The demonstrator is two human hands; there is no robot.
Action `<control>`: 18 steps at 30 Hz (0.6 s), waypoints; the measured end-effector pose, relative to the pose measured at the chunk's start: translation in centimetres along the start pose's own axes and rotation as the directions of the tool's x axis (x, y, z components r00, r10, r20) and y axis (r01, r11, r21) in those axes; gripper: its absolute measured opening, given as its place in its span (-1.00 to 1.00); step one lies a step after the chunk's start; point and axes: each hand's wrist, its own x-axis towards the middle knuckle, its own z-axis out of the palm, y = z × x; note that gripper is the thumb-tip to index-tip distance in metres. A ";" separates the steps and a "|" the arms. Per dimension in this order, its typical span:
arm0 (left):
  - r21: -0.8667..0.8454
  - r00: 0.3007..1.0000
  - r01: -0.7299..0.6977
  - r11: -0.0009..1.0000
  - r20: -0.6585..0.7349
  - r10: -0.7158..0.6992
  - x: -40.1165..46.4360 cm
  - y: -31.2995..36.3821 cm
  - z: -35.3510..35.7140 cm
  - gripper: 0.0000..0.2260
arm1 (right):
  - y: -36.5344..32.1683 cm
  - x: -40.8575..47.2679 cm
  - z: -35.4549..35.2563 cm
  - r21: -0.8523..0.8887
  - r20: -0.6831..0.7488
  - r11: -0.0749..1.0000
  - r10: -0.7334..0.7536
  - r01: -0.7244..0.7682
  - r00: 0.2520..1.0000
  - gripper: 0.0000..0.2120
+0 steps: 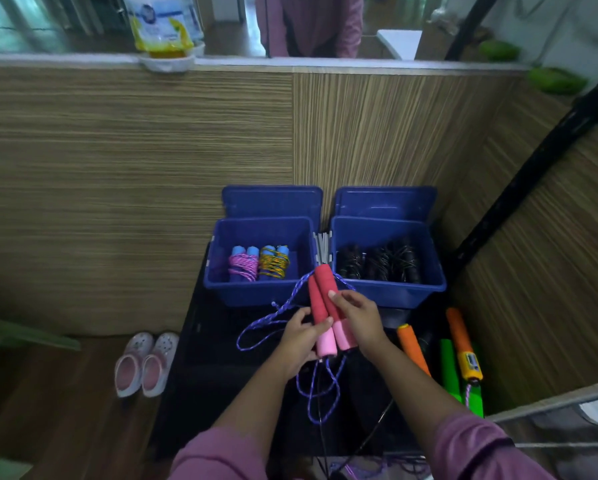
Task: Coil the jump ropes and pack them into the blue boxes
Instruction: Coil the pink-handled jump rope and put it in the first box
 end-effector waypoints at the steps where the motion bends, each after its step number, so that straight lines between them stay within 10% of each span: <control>1: -0.021 1.000 0.004 1.000 -0.001 -0.004 0.0 0.1 0.1 -0.71 | 0.0 0.2 0.1 -0.003 0.009 1.000 0.010 -0.010 1.000 -0.84; 8: -0.066 0.999 -0.010 0.998 -0.038 0.008 0.3 0.9 1.3 -0.74 | -0.9 -0.4 -1.0 0.101 0.224 0.984 0.120 -0.145 0.967 -0.84; 18: 0.348 0.946 -0.128 0.929 -0.238 0.220 0.6 2.5 0.3 -0.67 | -1.8 0.0 -2.6 0.007 0.450 0.991 0.116 -0.134 0.885 -0.46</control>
